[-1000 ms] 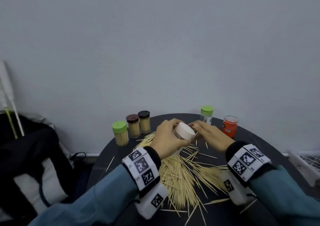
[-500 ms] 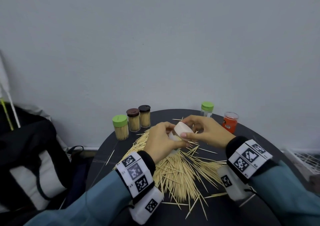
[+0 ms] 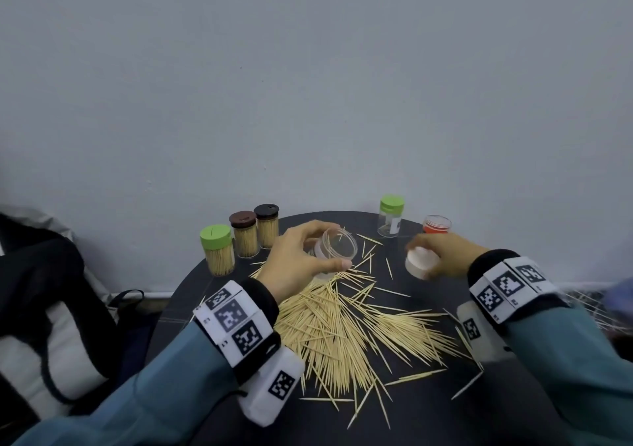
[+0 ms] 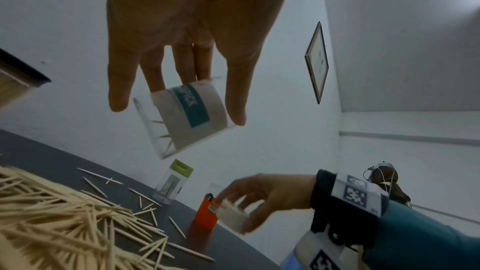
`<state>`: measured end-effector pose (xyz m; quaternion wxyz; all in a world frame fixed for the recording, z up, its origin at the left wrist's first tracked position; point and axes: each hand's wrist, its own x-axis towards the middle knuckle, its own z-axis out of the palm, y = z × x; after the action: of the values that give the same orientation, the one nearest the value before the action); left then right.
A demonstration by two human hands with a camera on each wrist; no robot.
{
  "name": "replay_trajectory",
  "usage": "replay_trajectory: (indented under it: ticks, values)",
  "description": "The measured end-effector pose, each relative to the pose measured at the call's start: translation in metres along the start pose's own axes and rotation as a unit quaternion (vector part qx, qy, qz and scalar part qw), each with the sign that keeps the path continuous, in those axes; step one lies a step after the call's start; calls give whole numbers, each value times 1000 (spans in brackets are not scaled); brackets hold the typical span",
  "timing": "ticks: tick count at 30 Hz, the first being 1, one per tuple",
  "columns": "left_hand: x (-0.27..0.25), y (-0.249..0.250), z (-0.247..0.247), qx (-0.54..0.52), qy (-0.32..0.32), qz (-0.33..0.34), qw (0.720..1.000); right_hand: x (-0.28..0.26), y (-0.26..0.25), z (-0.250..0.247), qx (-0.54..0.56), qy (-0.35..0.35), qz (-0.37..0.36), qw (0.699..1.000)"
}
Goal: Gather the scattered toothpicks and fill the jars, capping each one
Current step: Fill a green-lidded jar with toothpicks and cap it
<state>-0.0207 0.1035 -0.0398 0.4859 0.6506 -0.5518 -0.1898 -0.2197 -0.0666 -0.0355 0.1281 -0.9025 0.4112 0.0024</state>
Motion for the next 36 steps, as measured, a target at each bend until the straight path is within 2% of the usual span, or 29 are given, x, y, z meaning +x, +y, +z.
replay_trajectory:
  ticks: [4, 10, 16, 22, 27, 30, 34, 36]
  values:
    - [5, 1, 1, -7, 2, -2, 1000, -1, 8, 6, -55, -88, 57, 993]
    - [6, -1, -5, -25, 3, -9, 1000, 7, 5, 12, -50, -97, 57, 992]
    - [6, -8, -27, -51, 27, -23, 998, 7, -39, 12, -52, -59, -42, 996]
    - [3, -12, -64, -99, 70, -34, 992, 15, -127, 28, -43, -112, -164, 979]
    - [-11, -27, -102, -108, 138, -54, 983, 30, -210, 49, -80, -148, -264, 950]
    - [-23, -37, -119, -110, 146, -65, 981, 35, -248, 66, -98, -170, -313, 929]
    - [-34, -43, -136, -109, 154, -68, 980, 38, -276, 91, -146, -228, -354, 895]
    - [-37, -43, -140, -112, 159, -67, 979, 38, -278, 98, -158, -235, -360, 889]
